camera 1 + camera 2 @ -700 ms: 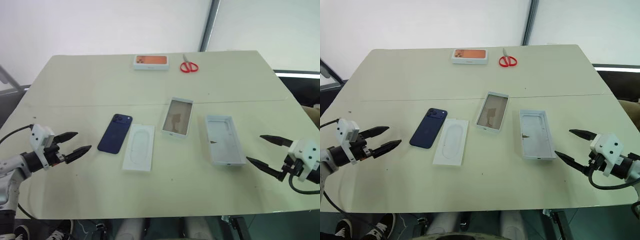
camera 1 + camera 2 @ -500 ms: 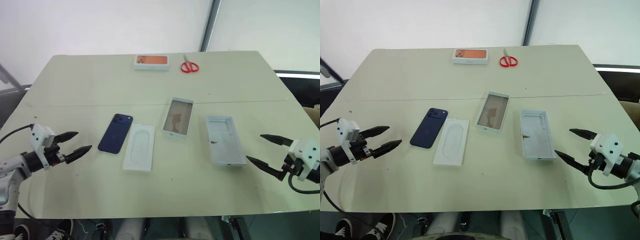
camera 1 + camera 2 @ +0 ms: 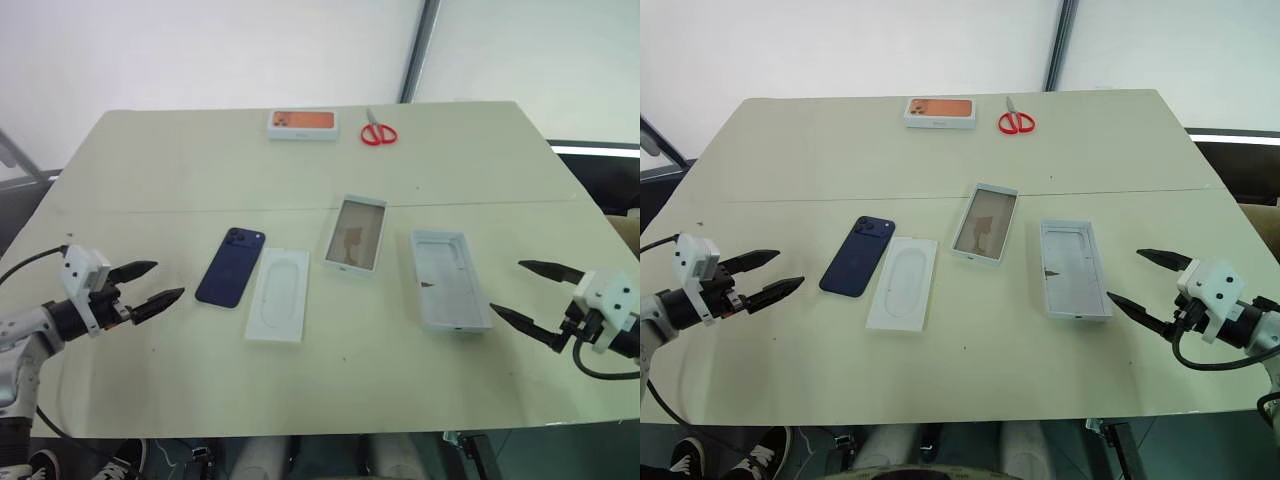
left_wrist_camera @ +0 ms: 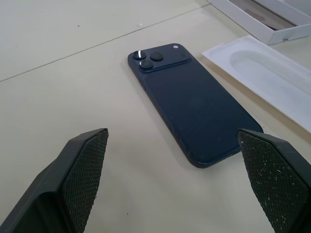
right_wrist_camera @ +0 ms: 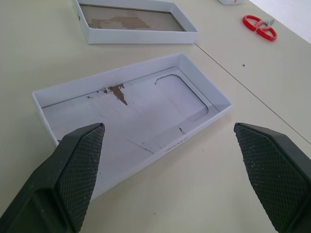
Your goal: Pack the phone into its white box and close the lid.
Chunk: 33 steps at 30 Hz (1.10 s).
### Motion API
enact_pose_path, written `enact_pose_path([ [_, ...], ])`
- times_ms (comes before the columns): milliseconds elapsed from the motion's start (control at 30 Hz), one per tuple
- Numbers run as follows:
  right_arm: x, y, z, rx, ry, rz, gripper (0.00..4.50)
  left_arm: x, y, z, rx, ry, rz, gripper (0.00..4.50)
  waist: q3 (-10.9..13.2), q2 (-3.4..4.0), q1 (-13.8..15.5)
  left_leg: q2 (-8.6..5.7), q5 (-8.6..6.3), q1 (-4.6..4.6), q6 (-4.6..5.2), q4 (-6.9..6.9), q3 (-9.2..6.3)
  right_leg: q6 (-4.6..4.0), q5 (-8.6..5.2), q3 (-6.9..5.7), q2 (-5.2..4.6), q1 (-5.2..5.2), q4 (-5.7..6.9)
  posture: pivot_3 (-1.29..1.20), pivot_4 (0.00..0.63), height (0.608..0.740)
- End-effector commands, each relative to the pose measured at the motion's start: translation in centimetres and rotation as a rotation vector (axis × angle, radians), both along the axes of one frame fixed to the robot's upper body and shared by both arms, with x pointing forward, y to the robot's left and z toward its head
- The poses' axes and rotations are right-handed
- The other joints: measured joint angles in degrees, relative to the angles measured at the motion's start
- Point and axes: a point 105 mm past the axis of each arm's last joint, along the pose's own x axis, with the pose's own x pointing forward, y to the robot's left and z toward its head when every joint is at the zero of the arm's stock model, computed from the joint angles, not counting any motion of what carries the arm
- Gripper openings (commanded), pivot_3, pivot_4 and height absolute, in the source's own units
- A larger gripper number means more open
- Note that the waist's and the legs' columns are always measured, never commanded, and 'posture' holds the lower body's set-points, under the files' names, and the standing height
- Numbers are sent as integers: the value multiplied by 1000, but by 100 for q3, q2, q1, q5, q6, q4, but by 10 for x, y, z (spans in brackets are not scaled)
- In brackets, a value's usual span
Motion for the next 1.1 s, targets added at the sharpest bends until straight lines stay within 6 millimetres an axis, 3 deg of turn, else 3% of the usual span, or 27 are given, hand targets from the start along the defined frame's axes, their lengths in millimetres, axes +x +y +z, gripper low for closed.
enact_pose_path([
  [33, 1, 5, 2, 2, -18, 16, 4463, 1, -2, 12, -5, -35, -15, 4445, 0, 0, 1, 0, 0, 0, 0, 0, 0, 0, 0, 0, 0, 0, 0, 0, 150, 740],
  [133, 3, 6, 2, 1, -20, 21, 4463, 1, -5, 11, -15, -17, -18, 4445, 0, 0, 0, 0, 0, 0, 0, 0, 0, 0, 0, 0, 0, 0, 0, 0, 150, 740],
  [333, 11, 25, 2, -4, 28, 84, 4463, -4, -32, 17, -139, 98, -69, 4445, 0, 0, -4, 0, 0, 0, 0, 1, -2, 0, 0, 0, 0, 0, 0, 0, 150, 740],
  [500, 16, 64, 12, -25, 72, 227, 4463, -17, -47, -7, -142, 308, -76, 4445, -3, 10, -36, 2, 0, 0, 0, -3, 2, 0, 0, 7, 2, -7, 1, 0, 150, 740],
  [700, 30, 95, 26, -35, 39, 285, 4463, -31, -72, -7, -378, 480, -149, 4445, -2, 8, 10, 1, 0, -3, 0, 2, 0, 0, 0, 3, 0, -8, 1, 0, 150, 740],
  [933, 35, 105, 23, -55, 7, 309, 4463, -48, -106, -23, -581, 659, -188, 4445, -5, 11, -1, 0, 0, -3, 0, 2, -2, 0, 0, 3, -1, -5, 0, 0, 150, 740],
  [1100, 34, 108, 24, -46, -7, 307, 4463, -43, -105, -29, -701, 657, -124, 4445, -6, 9, 1, 2, 1, -3, -1, 2, -2, 0, 0, 4, 1, -6, 2, 0, 150, 740],
])
